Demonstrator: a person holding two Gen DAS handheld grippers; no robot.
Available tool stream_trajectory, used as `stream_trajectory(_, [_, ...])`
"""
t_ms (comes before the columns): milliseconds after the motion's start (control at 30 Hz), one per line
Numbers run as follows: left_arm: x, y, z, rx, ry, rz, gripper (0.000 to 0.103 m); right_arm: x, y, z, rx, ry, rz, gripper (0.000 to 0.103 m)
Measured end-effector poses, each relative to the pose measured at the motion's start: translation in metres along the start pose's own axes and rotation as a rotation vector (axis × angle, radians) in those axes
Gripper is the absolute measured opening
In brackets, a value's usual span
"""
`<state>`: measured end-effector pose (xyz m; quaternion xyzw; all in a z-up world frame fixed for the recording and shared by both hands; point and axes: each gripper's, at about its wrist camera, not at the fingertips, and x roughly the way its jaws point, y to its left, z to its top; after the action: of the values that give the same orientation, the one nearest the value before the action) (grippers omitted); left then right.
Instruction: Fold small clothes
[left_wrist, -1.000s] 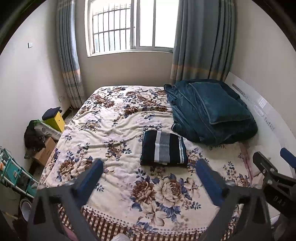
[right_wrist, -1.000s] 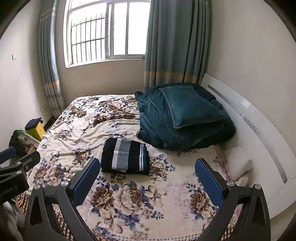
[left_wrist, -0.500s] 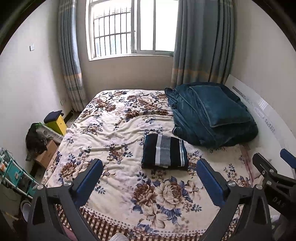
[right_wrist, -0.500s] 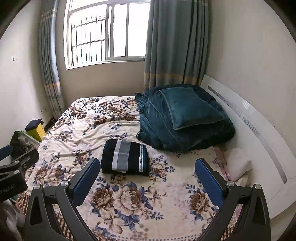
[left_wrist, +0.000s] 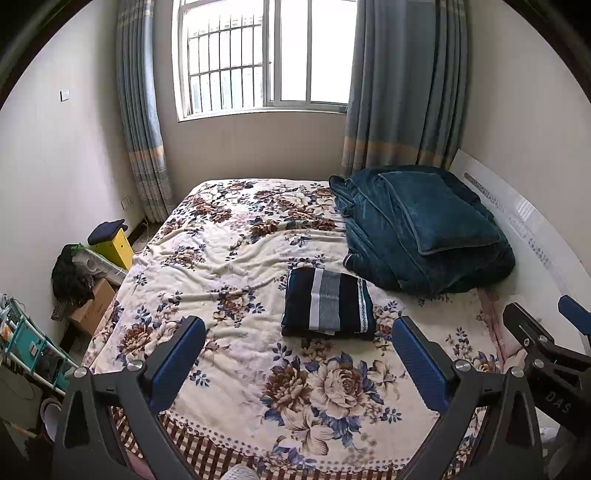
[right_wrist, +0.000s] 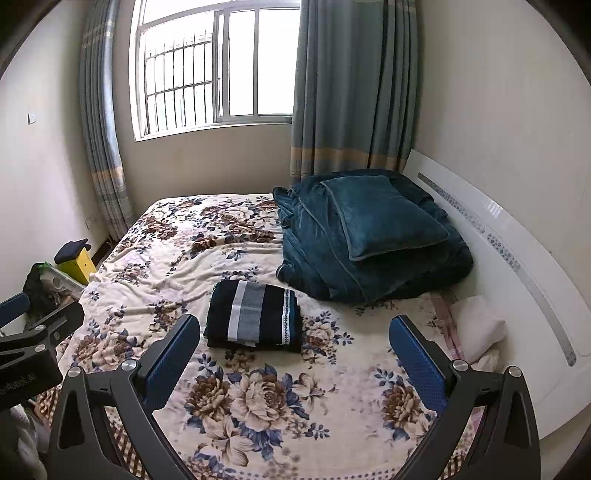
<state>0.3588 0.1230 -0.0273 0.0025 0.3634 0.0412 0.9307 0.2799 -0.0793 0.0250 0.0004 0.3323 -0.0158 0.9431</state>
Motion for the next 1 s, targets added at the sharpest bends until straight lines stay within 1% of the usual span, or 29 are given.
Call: stream_trajectory(1000, [0.0028, -0.0049, 0.0068, 0.016, -0.014, 0.009, 0.103, -0.0004, 0.0048, -0.0026, 0.005, -0.006, -0.001, 0.103])
